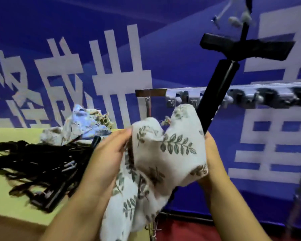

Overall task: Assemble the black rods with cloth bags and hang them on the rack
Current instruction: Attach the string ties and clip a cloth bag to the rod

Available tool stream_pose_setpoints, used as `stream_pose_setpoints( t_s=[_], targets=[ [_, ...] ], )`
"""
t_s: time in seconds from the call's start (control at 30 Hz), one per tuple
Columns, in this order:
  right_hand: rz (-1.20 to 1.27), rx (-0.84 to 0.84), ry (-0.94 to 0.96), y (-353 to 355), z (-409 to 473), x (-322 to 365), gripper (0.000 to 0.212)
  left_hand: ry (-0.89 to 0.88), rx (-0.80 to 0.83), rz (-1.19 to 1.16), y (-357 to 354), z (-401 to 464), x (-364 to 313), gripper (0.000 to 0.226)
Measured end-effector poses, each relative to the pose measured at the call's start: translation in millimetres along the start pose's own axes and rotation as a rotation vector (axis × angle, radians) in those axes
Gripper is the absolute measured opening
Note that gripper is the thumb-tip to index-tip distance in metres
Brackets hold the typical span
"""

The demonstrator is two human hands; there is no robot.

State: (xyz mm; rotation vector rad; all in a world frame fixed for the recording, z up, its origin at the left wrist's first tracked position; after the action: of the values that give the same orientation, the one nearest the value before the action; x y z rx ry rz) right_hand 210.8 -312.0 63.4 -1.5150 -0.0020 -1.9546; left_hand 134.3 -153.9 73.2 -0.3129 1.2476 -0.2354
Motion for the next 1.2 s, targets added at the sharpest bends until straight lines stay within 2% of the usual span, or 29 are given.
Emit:
stream_pose_setpoints(
  t_s=[0.07,0.13,0.2,0.27,0.33,0.4,0.47,0.6,0.73,0.8,0.87,0.9,0.93,0.97,1.0,1.03,1.1,1.13,1.2],
  targets=[
    [0.01,0.028,-0.012,1,-10,3,0.022,0.008,-0.069,-0.057,-4,-6,25,0.028],
    [0.047,0.019,-0.047,1,-17,3,0.026,0.028,-0.09,-0.127,-9,-6,43,0.033],
    [0.12,0.002,-0.132,2,-22,-3,0.033,0.072,-0.043,-0.148,-18,-3,56,0.044],
    [0.125,-0.02,-0.203,6,-25,-8,0.036,0.114,-0.013,-0.058,-29,-4,63,0.038],
    [0.041,-0.039,-0.219,10,-28,-9,0.033,0.063,-0.013,0.15,-38,-3,66,0.03],
    [-0.099,-0.021,-0.193,11,-33,-10,0.022,-0.061,-0.012,0.305,-47,-2,66,0.025],
    [-0.241,-0.015,-0.146,13,-36,-11,0.013,-0.162,-0.053,0.412,-46,4,67,0.033],
    [-0.413,-0.115,-0.084,21,-40,-10,0.01,-0.274,-0.133,0.776,-36,5,70,0.025],
    [-0.487,-0.276,-0.005,31,-43,-5,0.015,-0.425,-0.305,0.678,-24,-18,53,0.018],
    [-0.547,-0.351,0.037,34,-46,0,0.018,-0.429,-0.19,0.696,-35,-31,43,0.03],
    [-0.624,-0.386,0.072,33,-48,4,0.023,-0.245,0.041,0.807,-49,-32,51,0.05],
    [-0.654,-0.385,0.088,31,-48,6,0.024,-0.144,0.102,0.88,-53,-30,57,0.056],
    [-0.673,-0.371,0.098,28,-48,6,0.025,-0.075,0.119,0.935,-52,-27,63,0.055],
    [-0.683,-0.35,0.102,27,-48,6,0.025,-0.062,0.107,0.947,-50,-23,64,0.043],
    [-0.689,-0.328,0.097,26,-48,7,0.024,-0.074,0.073,0.886,-45,-19,63,0.024],
    [-0.688,-0.311,0.089,27,-48,8,0.024,-0.083,0.049,0.764,-39,-15,61,0.018],
    [-0.686,-0.267,0.083,30,-50,13,0.027,-0.07,0.031,0.449,-27,-12,58,0.039],
    [-0.685,-0.23,0.076,32,-51,16,0.029,-0.06,0.021,0.291,-21,-10,57,0.042],
    [-0.644,-0.119,0.04,33,-53,17,0.037,-0.037,0.026,0.041,-15,-6,57,0.032]
  ],
)
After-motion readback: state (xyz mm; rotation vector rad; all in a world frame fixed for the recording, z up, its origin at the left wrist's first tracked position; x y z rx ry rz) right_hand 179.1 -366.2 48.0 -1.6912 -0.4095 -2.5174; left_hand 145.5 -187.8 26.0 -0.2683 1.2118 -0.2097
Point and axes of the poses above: each hand's wrist, its own z-axis towards the middle knuckle, its own y-axis out of the back of the hand, x = y × z, the point moved 4 cm from there along z, towards the middle knuckle, and after that the axes turned 15 degrees about x, right-handed, at the moved point
